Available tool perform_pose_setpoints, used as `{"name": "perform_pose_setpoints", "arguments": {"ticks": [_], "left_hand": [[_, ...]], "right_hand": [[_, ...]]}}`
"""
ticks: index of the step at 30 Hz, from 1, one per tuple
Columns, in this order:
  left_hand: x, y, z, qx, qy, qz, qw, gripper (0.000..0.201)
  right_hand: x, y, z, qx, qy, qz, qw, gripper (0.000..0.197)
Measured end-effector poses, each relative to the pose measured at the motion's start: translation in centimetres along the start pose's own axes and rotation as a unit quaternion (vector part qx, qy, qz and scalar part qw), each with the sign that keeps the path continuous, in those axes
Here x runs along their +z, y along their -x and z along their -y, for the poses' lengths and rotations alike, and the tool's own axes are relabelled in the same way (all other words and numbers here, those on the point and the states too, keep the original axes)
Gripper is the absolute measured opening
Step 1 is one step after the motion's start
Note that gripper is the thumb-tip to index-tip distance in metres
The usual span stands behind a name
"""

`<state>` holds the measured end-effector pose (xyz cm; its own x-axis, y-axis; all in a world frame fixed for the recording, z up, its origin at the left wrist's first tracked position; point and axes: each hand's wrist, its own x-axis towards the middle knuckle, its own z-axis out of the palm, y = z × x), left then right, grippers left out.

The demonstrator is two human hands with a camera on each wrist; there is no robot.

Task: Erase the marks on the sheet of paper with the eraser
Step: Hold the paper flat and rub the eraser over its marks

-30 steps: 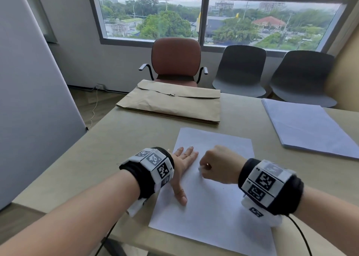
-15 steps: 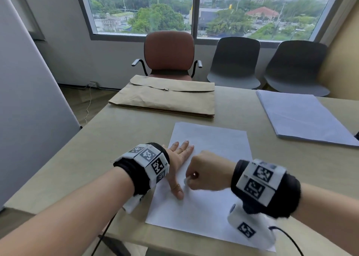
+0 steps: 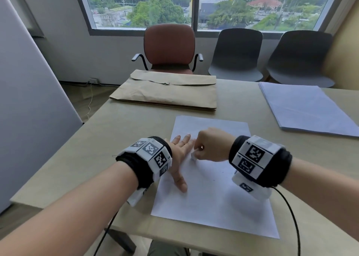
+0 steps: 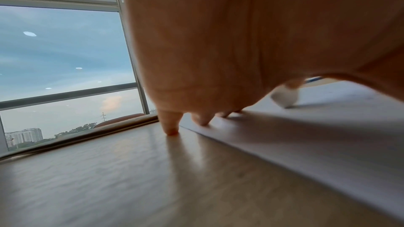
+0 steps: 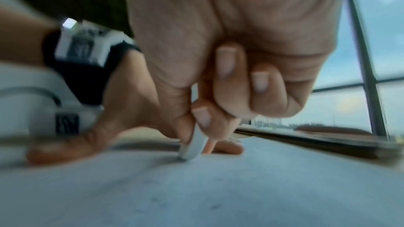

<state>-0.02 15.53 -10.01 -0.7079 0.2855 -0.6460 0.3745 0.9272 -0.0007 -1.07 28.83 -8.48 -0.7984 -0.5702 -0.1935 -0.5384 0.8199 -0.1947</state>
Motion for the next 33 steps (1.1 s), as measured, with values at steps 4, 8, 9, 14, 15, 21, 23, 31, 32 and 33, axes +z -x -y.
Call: {"name": "perform_pose_setpoints", "arguments": {"ticks": [4,8,9,14,15,21,23,31,32,33], "left_hand": [[0.2,-0.5,0.1,-0.006,-0.011,0.003,1.0,0.133],[0.2,-0.5,0.0,-0.014,-0.008,-0.003,1.0,0.136],[0.1,-0.5,0.0,-0.013,-0.004,-0.002,1.0,0.136],[0.3,-0.5,0.3,-0.006,0.0,-0.001,1.0,0.135],[0.3,-0.5,0.3,-0.003,0.0,-0.002,1.0,0.135],[0.2,-0.4,0.3,0.006,0.004,-0.037,0.999,0.129],[0.1,-0.3,0.4,0.012,0.012,-0.042,0.999,0.128],[-0.2,-0.2,0.2,0.012,0.031,-0.076,0.997,0.126],[-0.1,-0.3,0.1,0.009,0.027,-0.074,0.997,0.127],[0.0,-0.3,0.1,0.007,0.023,-0.073,0.997,0.127]], "right_hand": [[1.0,1.0,2.0,-0.033,-0.015,0.015,0.999,0.022],[1.0,1.6,1.6,-0.057,-0.009,0.05,0.997,0.033],[0.7,0.9,0.6,-0.031,0.008,0.03,0.999,0.038],[0.7,0.9,-0.2,-0.002,0.013,-0.022,1.0,0.034],[1.1,1.7,0.5,-0.037,0.002,0.003,0.999,0.035],[-0.1,1.3,-1.8,-0.012,0.001,0.028,1.0,0.03],[-0.5,0.6,-3.1,0.032,0.005,-0.009,0.999,0.032],[1.2,3.0,-0.3,-0.073,-0.002,0.041,0.997,0.046],[0.9,2.5,-1.0,-0.054,0.001,0.038,0.998,0.043],[0.6,1.9,-1.6,-0.023,0.002,0.023,0.999,0.04]]}}
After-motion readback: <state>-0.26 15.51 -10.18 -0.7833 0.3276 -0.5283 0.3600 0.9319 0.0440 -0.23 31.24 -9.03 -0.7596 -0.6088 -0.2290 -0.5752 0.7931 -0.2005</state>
